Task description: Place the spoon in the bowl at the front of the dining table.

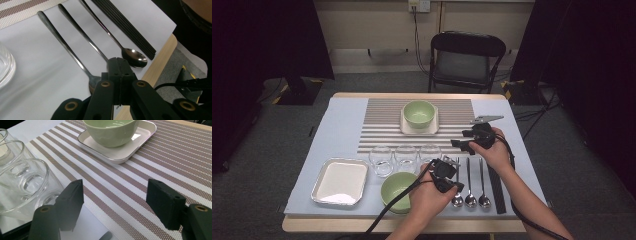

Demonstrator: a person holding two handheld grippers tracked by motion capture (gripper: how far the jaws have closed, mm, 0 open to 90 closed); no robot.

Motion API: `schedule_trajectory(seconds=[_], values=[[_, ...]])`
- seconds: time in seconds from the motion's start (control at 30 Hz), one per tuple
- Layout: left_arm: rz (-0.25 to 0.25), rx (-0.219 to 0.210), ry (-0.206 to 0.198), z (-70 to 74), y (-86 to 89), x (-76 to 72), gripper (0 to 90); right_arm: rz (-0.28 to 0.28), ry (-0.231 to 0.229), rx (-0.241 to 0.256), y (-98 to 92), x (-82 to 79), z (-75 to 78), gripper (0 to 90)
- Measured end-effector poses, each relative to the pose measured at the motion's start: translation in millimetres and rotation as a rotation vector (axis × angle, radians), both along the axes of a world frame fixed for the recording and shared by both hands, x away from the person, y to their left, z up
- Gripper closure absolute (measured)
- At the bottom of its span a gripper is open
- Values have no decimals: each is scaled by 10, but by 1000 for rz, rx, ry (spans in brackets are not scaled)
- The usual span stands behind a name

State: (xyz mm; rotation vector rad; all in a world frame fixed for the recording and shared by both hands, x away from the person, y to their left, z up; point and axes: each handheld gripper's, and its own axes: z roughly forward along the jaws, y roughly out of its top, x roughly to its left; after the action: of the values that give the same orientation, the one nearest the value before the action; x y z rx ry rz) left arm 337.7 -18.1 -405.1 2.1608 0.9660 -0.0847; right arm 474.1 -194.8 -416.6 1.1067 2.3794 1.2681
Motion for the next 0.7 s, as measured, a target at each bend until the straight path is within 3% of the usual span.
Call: schedule_trajectory(seconds=[0.7], values=[[20,27,2,-212,-96,-44,900,1,2,5,-9,-38,-42,298]])
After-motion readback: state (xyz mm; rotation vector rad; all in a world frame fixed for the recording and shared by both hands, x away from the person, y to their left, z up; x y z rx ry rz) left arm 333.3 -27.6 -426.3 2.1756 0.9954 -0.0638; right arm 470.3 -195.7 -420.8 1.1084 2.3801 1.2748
